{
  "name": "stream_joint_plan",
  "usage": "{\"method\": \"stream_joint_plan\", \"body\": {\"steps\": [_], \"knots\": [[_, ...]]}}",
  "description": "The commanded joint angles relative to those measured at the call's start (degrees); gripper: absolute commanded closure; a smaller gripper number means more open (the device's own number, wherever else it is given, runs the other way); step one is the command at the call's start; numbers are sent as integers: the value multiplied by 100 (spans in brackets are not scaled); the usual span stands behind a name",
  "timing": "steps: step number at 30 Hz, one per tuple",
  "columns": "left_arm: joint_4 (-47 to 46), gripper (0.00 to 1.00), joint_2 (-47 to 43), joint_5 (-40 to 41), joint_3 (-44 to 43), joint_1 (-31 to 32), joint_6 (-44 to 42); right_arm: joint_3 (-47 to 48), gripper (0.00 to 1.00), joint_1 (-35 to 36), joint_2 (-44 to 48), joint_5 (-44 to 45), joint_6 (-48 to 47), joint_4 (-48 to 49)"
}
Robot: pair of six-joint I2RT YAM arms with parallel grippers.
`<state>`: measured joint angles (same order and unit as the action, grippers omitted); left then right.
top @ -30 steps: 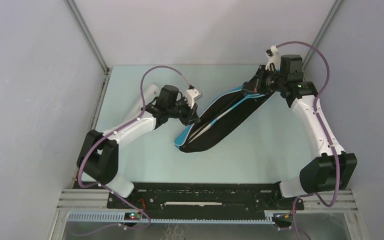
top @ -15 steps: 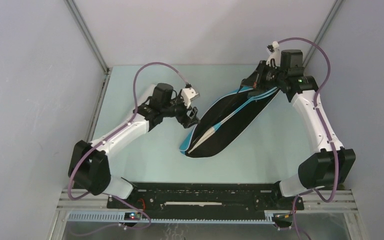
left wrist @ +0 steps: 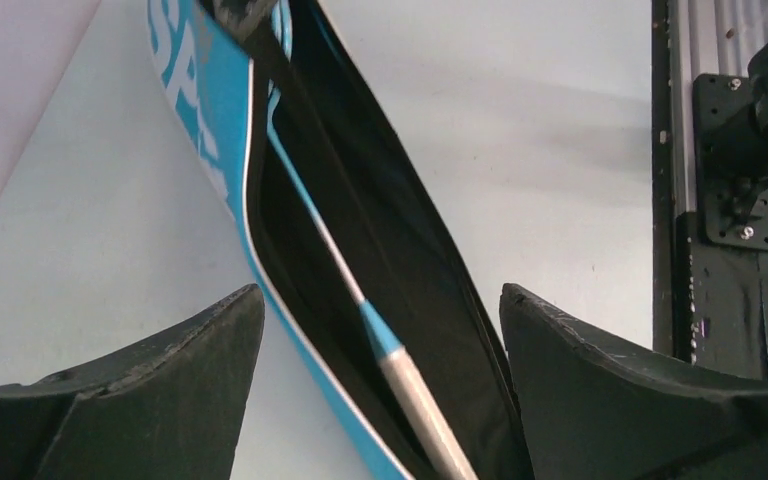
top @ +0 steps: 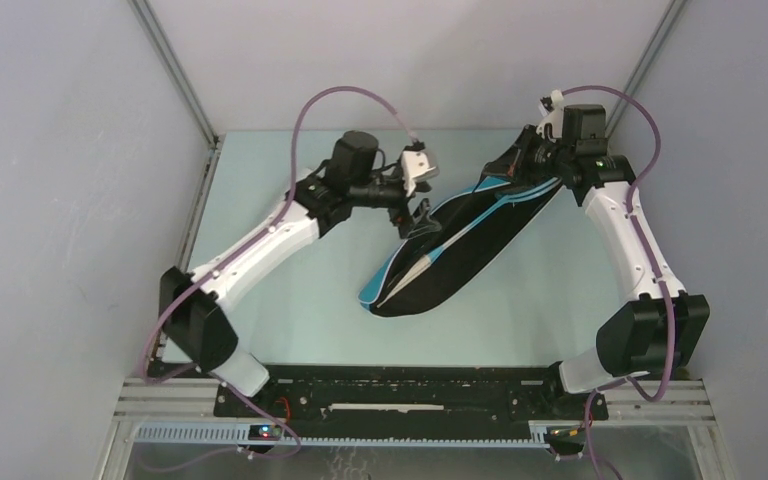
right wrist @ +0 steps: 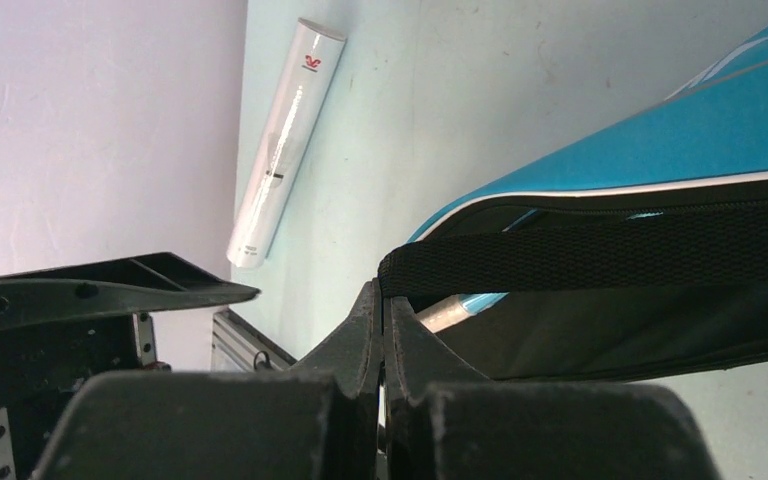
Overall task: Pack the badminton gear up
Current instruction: Adjust the racket bag at the center of the board.
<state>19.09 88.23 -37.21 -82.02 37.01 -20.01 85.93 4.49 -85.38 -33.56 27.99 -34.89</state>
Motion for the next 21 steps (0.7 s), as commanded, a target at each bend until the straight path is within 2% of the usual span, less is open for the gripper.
{"method": "stream_joint_plan", "body": {"steps": [1, 6, 11, 14, 21], "knots": [[370, 10, 758, 302, -993, 234, -115, 72, 100, -36, 149, -333, 404, 377], [604, 16, 1574, 430, -1995, 354, 9, 139, 100, -74, 307, -421, 535, 358], [601, 30, 1891, 133, -2271, 487, 124, 170, 100, -170, 364, -526, 637, 356], [620, 44, 1895, -215, -2222, 572, 165, 191, 100, -202, 342, -537, 644, 369], [733, 93, 1659, -595, -2247, 540, 304, 148, 100, -217, 277, -593, 561, 377]]}}
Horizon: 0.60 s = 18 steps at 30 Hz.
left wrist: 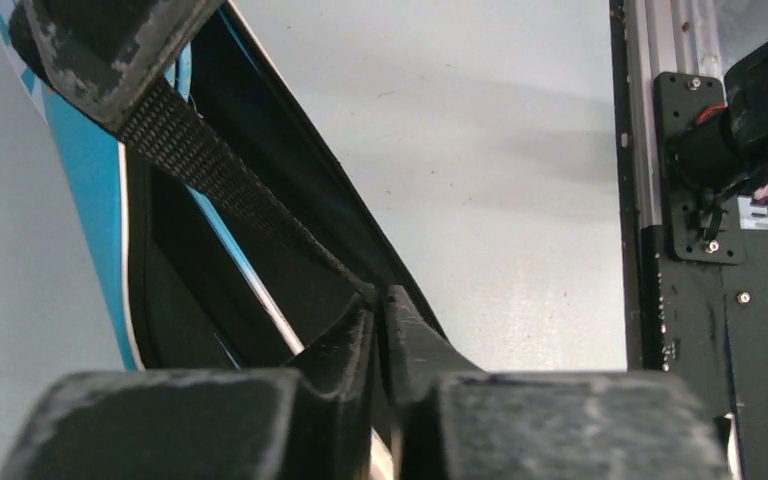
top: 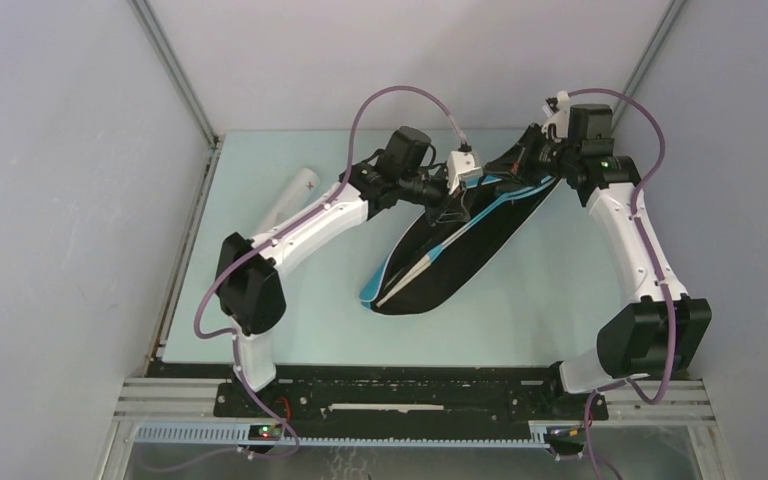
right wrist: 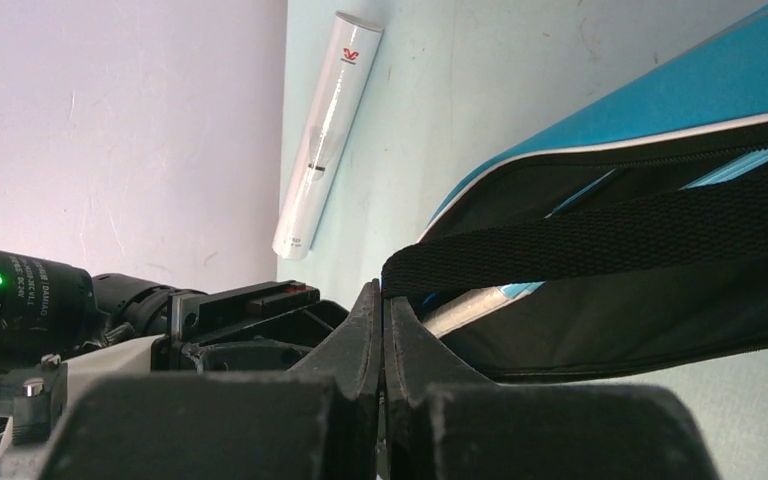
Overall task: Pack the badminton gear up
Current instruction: Adjust the racket bag at the center of the board.
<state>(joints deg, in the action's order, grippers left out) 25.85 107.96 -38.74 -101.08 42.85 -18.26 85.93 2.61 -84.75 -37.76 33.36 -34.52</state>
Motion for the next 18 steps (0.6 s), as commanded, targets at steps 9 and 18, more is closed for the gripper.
{"method": "stream_joint_plan", "body": {"steps": [9, 18], "knots": [[-81, 100, -942, -1458, -379, -554, 1125, -153, 96, -32, 499, -344, -865, 447], [615, 100, -1361, -1489, -676, -977, 1162, -453, 48, -42, 492, -797, -2040, -72]]}}
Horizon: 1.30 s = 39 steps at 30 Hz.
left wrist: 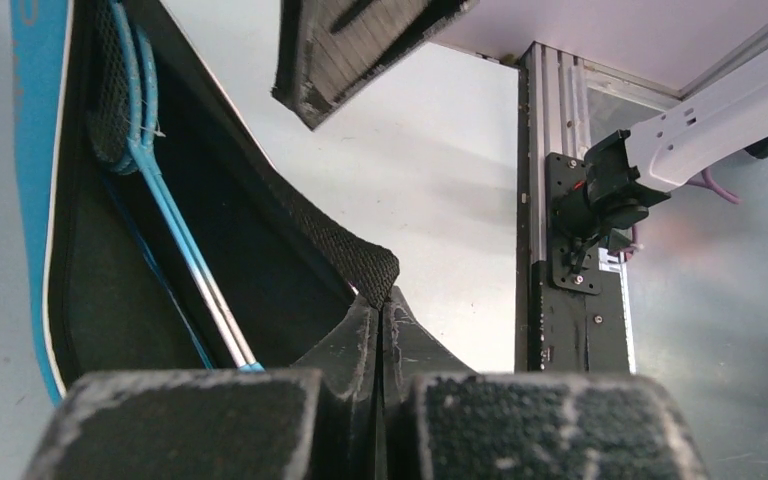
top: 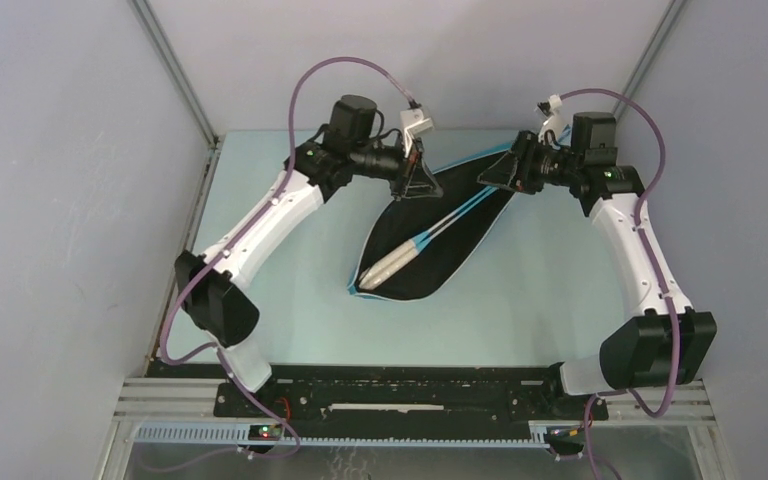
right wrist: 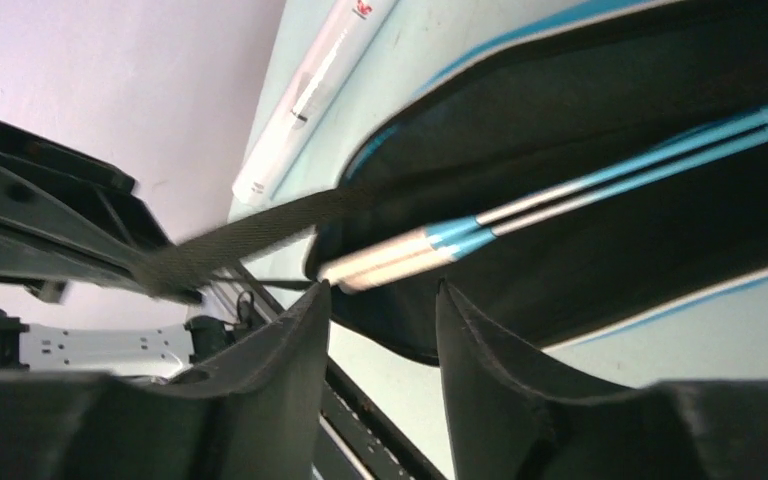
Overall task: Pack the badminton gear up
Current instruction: Adjust the racket bag at the center of the board.
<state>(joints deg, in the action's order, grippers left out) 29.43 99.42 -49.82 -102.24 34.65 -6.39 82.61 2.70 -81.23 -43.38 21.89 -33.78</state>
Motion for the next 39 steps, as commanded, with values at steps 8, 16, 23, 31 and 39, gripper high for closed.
{"method": "stream_joint_plan", "body": {"steps": [8, 16, 23, 31, 39], "knots": [[1162, 100, -581, -464, -668, -179, -883, -41, 22, -85, 685, 75, -3113, -792], [2316, 100, -756, -173, -828, -392, -2127, 325, 20, -226, 858, 65, -5458, -1938], [3346, 100, -998, 351, -931, -533, -3550, 208, 20, -390, 821, 835, -6999, -2109], [4078, 100, -1004, 515, -1051, -615, -4510, 343, 18, -398, 398, 1388, -8520, -2072], [4369, 100, -896, 457, -1294, -712, -4867, 94, 19, 41, 116, 2092, -9230, -2209]]}}
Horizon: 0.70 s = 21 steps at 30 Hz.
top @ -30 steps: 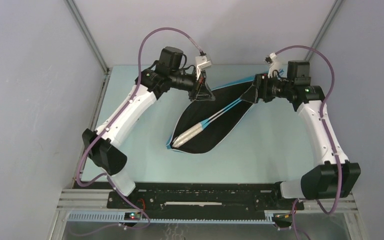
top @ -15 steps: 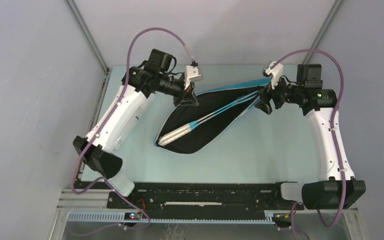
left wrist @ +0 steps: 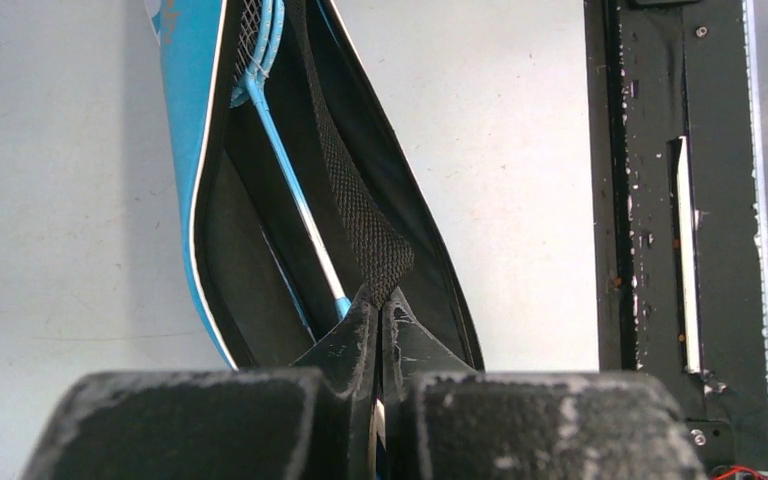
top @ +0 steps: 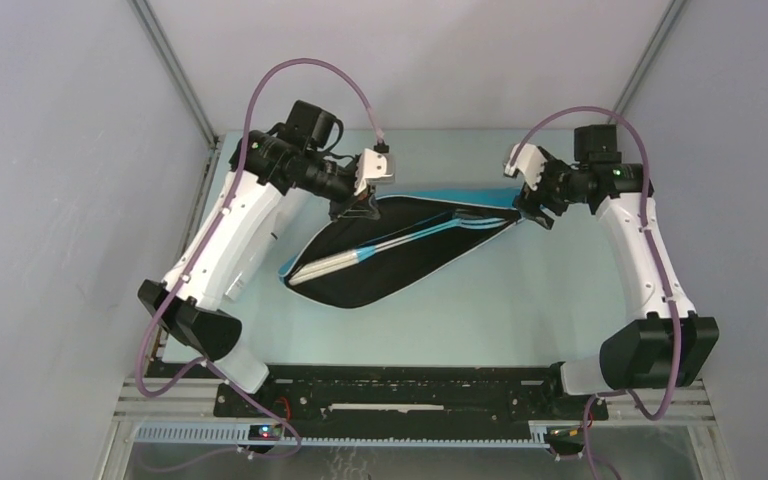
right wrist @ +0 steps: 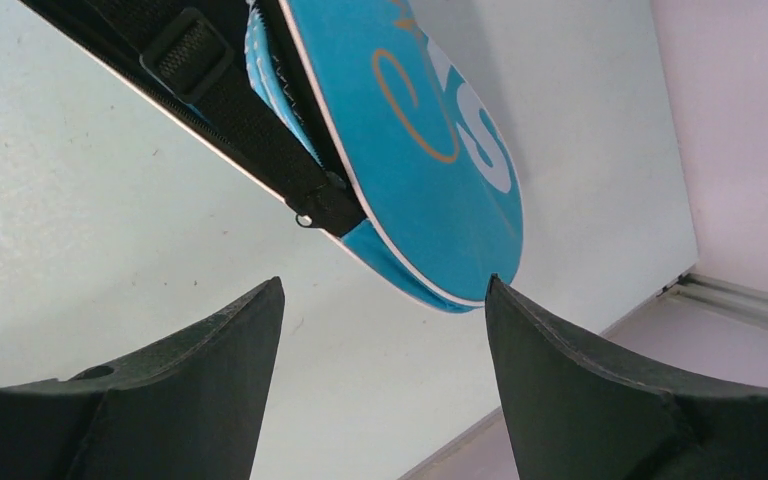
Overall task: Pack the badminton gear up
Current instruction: Adjust the racket bag at the center of the board.
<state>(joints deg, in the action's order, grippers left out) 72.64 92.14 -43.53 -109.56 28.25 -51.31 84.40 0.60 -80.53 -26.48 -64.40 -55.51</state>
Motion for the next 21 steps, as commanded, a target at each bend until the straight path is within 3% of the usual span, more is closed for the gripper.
{"method": "stream_joint_plan", "body": {"steps": [1, 10, 21], "knots": [[55, 100, -163, -180, -600, -80, -372, -149, 19, 282, 40, 433, -637, -46], [233, 100, -130, -486, -734, -131, -594, -842, 20, 480, -152, 1146, -934, 806], [400, 100, -42, -545, -769, -179, -760, -1058, 21, 385, -204, 1311, -1157, 1694]]}}
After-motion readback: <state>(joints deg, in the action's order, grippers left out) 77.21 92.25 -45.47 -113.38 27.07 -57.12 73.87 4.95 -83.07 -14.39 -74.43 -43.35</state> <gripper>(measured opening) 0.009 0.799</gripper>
